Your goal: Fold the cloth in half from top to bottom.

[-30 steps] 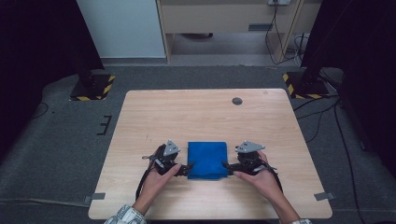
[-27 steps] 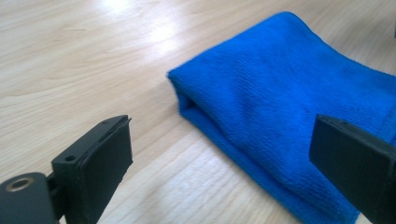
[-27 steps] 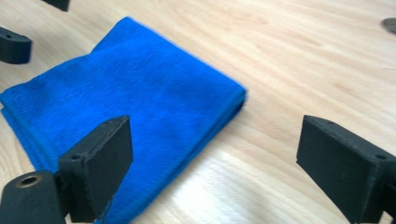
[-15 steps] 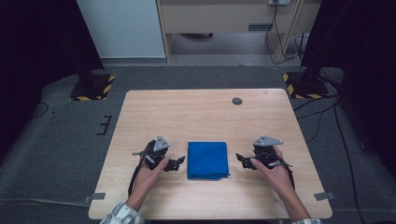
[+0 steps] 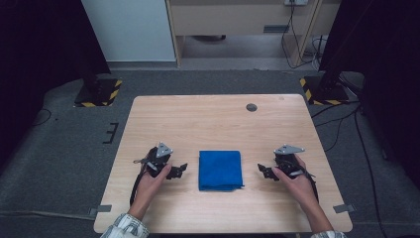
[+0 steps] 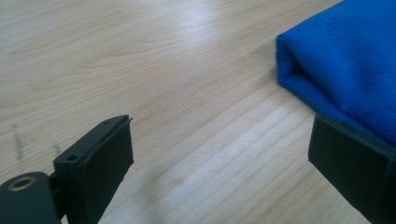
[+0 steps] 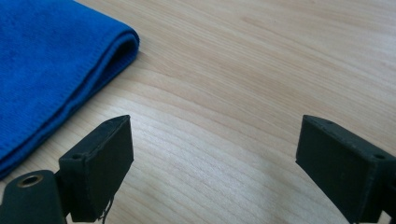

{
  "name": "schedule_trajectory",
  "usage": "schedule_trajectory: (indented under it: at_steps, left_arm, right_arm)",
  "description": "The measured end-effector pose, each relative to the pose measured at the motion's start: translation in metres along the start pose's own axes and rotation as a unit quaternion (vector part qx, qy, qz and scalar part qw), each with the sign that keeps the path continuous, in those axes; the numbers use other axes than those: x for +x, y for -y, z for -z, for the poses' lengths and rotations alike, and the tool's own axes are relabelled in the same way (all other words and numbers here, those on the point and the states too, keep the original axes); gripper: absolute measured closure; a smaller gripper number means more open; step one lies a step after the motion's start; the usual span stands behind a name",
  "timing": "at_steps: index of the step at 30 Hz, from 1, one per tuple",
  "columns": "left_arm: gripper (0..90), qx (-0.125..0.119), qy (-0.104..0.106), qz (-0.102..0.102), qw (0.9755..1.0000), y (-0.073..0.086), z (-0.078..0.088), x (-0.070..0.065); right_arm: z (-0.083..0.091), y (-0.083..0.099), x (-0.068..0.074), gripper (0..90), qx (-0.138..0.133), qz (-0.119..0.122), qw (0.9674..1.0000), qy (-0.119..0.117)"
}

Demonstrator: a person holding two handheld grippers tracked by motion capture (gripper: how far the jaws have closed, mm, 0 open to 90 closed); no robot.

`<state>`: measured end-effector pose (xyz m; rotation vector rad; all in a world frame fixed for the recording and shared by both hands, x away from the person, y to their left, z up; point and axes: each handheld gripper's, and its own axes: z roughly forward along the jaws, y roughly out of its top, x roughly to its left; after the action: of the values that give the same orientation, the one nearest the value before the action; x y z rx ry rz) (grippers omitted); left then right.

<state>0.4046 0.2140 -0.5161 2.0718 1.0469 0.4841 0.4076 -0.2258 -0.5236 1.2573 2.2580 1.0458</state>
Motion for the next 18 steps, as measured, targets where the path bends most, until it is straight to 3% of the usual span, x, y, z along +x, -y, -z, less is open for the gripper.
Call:
schedule_trajectory:
  at_steps: [4,9,10,14,18]
  left_arm:
    - [5.6,0.005,-0.014,0.005,0.9999,0.004,0.000,0.010]
    - [5.2,0.013,-0.033,0.016,0.9992,0.007,0.000,0.023]
    - [5.2,0.019,-0.048,0.015,0.9986,0.008,0.000,0.030]
    - [5.2,0.033,-0.054,0.024,0.9977,0.012,-0.002,0.045]
    - [5.2,0.030,-0.061,0.034,0.9971,0.012,-0.004,0.053]
  right_arm:
    - [-0.002,0.004,-0.005,11.5,0.007,-0.003,1.0000,0.004]
    - [-0.009,0.004,-0.015,11.4,0.014,-0.023,0.9992,0.028]
    - [-0.010,0.003,-0.017,11.4,0.016,-0.023,0.9991,0.030]
    - [-0.015,0.000,-0.022,11.5,0.019,-0.032,0.9987,0.034]
    - [-0.016,-0.005,-0.030,11.6,0.015,-0.043,0.9982,0.039]
